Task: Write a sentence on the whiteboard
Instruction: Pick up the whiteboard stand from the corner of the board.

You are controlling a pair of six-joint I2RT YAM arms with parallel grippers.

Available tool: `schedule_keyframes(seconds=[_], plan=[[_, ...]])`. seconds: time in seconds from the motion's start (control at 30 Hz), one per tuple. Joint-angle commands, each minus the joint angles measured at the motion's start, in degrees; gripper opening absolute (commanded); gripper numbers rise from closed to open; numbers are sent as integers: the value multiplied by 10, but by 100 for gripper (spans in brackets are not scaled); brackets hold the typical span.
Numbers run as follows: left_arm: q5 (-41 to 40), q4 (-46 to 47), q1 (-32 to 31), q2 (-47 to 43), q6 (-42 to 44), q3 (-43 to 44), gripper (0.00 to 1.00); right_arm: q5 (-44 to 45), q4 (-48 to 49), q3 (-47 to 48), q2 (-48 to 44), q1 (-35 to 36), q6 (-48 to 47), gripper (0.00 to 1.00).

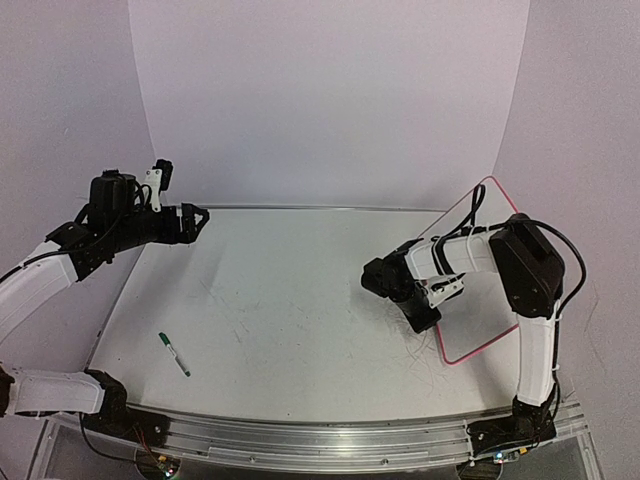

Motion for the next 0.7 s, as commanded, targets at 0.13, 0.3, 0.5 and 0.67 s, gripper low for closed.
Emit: schedule_keyframes(seconds=[0.13, 0.3, 0.5, 0.67], plan=[[-8, 4, -2, -12, 10, -5, 99, 35, -7, -20, -20, 9, -6, 19], [-12, 3, -2, -10, 10, -6, 99, 38, -3, -29, -22, 12, -10, 14], [-19, 3, -2, -4, 11, -8, 99, 63, 30, -51, -37, 14, -59, 0], [-23, 3, -2, 2, 12, -10, 100, 122, 81, -72, -59, 36, -139, 0]])
